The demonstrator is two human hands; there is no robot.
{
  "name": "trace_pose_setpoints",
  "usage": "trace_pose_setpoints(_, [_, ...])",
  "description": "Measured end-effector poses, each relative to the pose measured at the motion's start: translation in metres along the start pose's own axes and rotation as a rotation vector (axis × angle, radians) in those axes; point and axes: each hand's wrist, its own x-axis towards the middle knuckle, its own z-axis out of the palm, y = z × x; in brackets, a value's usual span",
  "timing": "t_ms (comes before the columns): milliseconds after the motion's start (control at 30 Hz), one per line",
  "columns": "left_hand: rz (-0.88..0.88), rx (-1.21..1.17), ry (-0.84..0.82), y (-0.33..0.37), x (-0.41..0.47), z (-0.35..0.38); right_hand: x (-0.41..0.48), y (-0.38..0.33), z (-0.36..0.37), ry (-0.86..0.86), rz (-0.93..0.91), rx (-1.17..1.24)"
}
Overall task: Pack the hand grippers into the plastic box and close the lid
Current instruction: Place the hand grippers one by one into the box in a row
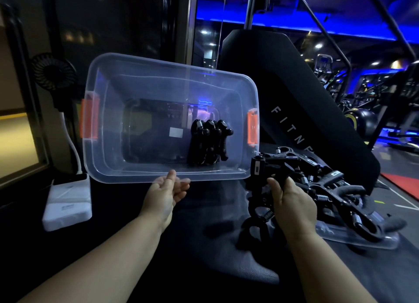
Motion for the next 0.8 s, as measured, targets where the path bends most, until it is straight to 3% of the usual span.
trace_pose_setpoints(167, [0.003,-0.007,0.005,0.000,0.000,0.000,-0.002,0.001,0.003,-0.068,0.003,0.180])
trace_pose_setpoints(400, [0.001,-0.019,0.001,-0.001,0.001,0.000,0.000,0.005,0.004,-0.119,0.204,0.431])
trace_pose_setpoints(800, [0.051,0.031,0.062,-0.004,0.003,0.003,-0.006,-0.006,-0.002,-0.274,0.061,0.359])
